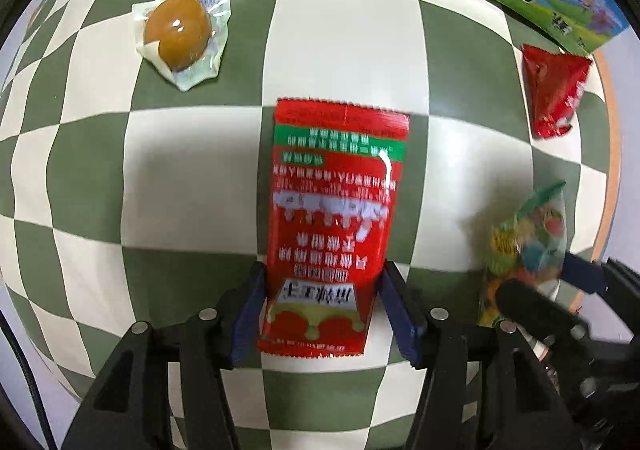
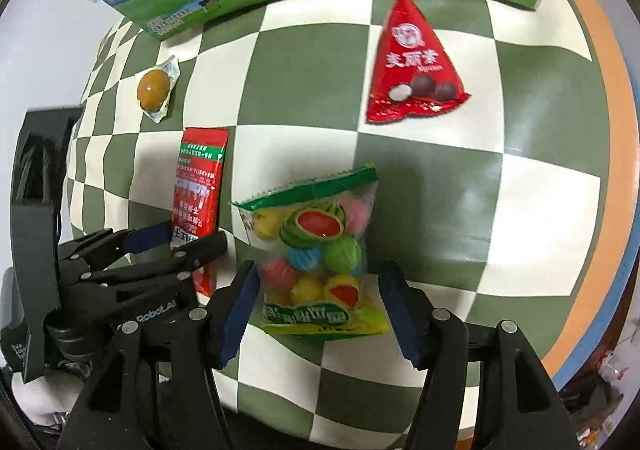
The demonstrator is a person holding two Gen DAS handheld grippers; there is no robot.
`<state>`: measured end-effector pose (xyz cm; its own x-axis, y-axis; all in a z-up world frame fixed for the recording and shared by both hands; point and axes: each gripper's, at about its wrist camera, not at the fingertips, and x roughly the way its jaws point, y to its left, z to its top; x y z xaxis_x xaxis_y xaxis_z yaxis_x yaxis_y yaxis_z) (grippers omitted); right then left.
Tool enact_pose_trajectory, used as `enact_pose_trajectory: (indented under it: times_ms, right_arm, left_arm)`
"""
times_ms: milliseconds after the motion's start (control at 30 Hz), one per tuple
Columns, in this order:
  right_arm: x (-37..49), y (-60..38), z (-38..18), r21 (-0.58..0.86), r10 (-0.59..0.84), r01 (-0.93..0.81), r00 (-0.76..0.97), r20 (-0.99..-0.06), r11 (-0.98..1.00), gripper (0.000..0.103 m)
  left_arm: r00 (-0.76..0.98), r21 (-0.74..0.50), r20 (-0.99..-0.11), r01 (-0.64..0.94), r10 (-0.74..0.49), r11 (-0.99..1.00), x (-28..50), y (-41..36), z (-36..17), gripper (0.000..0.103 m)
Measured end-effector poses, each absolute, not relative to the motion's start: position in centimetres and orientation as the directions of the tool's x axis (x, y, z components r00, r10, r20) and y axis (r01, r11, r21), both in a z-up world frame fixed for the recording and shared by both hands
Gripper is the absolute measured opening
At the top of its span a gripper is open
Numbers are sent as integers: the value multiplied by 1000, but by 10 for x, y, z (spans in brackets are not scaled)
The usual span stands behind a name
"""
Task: Organize snacks
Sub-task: 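Grasp the red stick packet with left tool while right tool grasps the candy bag, then carry both packets into the cardboard box and open both tools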
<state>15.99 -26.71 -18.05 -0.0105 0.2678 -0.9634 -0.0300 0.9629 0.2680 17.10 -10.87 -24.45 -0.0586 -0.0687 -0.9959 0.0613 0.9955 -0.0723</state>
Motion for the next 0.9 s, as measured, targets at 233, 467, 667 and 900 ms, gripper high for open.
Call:
enact_pose_trajectory:
  times_ms: [233,467,667,900]
  right_arm:
    - [159,-249,-189,208,209,-26,38,-977,978,61]
    - [156,-239,-182,157,163,-69,92,-982,985,52]
    - [150,-255,-146,228,232,-42,140,-963,973,51]
    - [182,-290,-63,321,317,-32,266,-910,947,51]
  left_arm:
    - [-36,-85,-996,43,-83,995,197,-114,-239,60]
    - [7,-94,-996,34,-94,995,204,-120,-217,43]
    - [79,-168,-982,17,-169,986,205,-107,-161,43]
    - [205,-279,-935,71,-288,958,255,-122,-65,43]
